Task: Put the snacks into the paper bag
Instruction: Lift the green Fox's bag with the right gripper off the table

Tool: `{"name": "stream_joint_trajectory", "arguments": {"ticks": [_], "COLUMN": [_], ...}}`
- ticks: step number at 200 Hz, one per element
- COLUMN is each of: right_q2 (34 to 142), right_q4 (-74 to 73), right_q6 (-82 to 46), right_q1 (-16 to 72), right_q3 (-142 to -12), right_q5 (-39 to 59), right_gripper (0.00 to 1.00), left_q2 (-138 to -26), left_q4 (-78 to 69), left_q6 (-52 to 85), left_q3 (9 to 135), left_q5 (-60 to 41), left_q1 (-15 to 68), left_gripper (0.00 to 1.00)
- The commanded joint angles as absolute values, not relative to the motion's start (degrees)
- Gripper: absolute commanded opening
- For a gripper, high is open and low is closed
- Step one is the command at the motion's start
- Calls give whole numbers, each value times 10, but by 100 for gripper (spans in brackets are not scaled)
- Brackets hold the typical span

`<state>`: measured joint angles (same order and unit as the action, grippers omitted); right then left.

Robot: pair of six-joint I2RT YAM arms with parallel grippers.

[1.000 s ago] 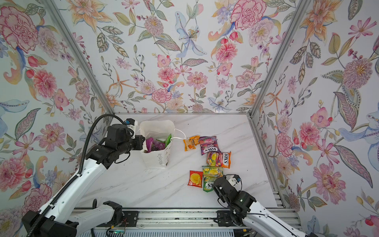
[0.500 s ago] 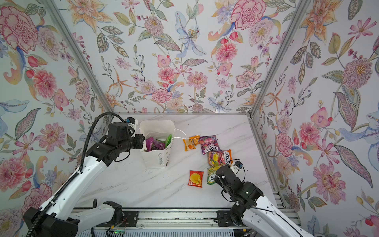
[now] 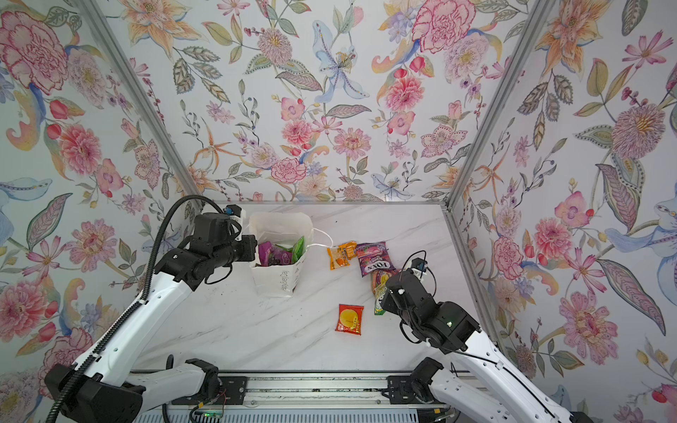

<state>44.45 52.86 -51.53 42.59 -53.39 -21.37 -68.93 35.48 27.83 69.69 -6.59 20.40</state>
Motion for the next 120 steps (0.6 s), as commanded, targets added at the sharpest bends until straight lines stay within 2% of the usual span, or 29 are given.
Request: {"name": "stream_joint_trajectory", "arguments": {"ticks": [1,120], "right_q2": [452,575], "right_q4": [534,536], "right_q6": [-461,-313], "right_q1": [421,417], "right_q3": [-582,-811], "right_q5": [-215,-188], "right_gripper": [0,0], "left_q2": [-689,-706], "left_q4": [323,331], "left_q6": [264,264], "left_q3": [730,758], "left_q5": [-46,-45], "left_q1": [210,232], "left_gripper": [0,0]}}
